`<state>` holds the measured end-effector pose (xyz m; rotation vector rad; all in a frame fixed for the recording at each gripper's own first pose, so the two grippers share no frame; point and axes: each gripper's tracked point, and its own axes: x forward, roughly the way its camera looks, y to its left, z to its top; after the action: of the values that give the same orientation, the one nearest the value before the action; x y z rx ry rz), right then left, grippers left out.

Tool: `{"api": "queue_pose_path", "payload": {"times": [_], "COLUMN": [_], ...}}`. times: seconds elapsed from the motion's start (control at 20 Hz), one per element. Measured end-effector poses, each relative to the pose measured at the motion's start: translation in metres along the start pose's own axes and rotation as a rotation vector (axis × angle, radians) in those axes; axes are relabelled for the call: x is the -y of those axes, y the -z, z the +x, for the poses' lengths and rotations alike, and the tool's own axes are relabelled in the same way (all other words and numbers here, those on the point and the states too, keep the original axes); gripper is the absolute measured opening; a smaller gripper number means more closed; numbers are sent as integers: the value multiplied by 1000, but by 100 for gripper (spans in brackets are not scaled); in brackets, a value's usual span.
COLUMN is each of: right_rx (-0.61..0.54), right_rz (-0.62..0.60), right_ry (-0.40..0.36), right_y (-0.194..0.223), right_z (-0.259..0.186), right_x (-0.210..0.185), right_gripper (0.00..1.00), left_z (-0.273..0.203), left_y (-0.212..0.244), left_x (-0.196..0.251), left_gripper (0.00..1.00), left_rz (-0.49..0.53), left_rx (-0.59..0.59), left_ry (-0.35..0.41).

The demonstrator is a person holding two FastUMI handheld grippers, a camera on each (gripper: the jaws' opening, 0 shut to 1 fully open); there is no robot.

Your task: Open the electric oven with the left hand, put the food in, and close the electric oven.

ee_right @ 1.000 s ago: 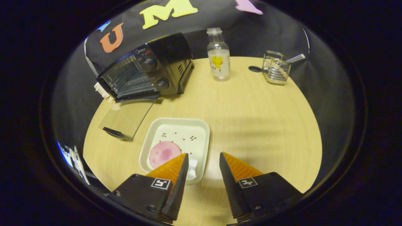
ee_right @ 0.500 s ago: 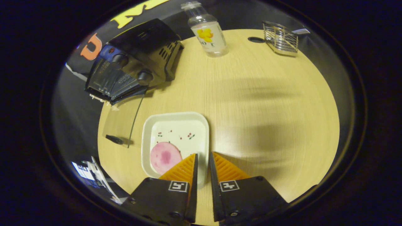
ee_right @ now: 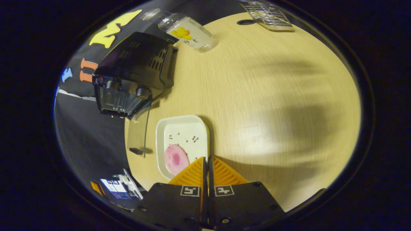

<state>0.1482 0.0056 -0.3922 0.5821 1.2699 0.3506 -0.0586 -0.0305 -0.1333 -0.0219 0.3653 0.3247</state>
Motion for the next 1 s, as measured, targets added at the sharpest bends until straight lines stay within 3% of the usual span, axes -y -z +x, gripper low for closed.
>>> {"api": "queue_pose_path", "payload": {"times": [0.25, 0.5, 0.75, 1.0], "right_rx": [115, 215, 346, 457], "right_rz": [161, 270, 382, 457], "right_ry": [-67, -122, -180, -173], "right_y": [-5, -1, 14, 44], "right_z": [-8, -31, -54, -45], "right_x": [3, -19, -71, -119], "right_gripper": [4, 4, 4, 4], "left_z": [2, 13, 24, 27], "left_y": [-7, -2, -3, 3], "left_x": [-13, -21, -36, -73], "left_gripper": [96, 97, 97, 97], "left_rz": [9, 28, 58, 73], "left_rx": [4, -2, 15, 26], "left_ry": [4, 72, 195, 276]}}
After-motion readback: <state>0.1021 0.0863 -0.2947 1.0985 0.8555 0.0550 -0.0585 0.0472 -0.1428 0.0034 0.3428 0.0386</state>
